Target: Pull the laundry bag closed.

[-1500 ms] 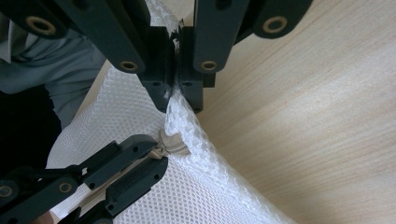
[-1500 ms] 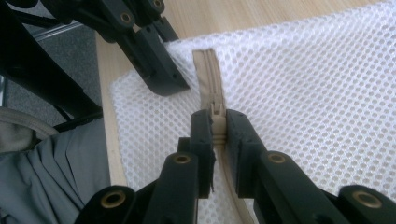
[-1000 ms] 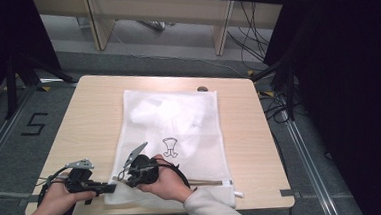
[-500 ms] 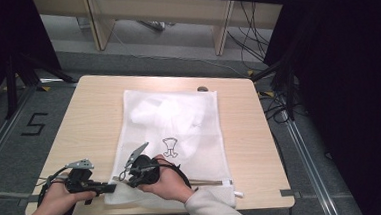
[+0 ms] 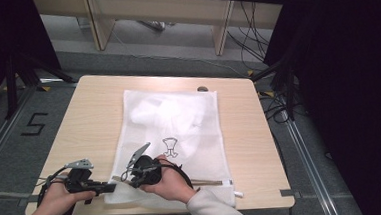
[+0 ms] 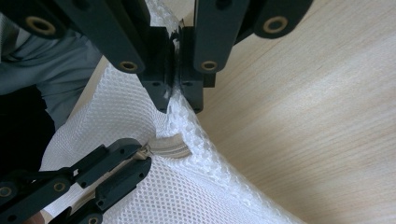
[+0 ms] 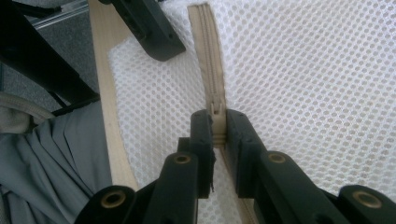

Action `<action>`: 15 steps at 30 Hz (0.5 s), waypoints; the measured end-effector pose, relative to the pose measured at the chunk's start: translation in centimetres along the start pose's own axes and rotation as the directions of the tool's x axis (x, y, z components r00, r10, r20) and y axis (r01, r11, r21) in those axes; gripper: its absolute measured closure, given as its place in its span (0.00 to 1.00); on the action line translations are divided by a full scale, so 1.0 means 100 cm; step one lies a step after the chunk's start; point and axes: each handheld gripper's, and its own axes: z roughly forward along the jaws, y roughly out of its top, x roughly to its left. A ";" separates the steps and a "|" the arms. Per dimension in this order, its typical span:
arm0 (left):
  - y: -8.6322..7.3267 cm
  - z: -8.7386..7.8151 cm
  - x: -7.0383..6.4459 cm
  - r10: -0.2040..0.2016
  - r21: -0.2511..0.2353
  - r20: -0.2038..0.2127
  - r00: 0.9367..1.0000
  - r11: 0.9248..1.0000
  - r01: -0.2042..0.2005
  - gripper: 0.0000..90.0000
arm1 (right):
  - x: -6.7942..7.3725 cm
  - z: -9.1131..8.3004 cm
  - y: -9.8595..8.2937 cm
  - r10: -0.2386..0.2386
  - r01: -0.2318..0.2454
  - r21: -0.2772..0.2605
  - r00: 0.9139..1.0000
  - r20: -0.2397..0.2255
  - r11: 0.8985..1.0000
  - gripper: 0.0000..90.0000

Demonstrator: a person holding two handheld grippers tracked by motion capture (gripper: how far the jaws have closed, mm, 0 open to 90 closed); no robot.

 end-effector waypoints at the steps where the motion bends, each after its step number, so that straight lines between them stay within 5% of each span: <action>1: 0.000 0.000 0.000 -0.001 0.002 0.003 1.000 1.000 0.001 0.95 | 0.000 0.000 -0.001 0.003 -0.003 -0.001 1.000 0.001 1.000 0.91; 15: 0.000 0.001 0.000 -0.004 -0.003 0.011 1.000 1.000 0.004 0.95 | -0.001 -0.002 -0.004 0.009 -0.009 0.007 1.000 0.002 1.000 0.91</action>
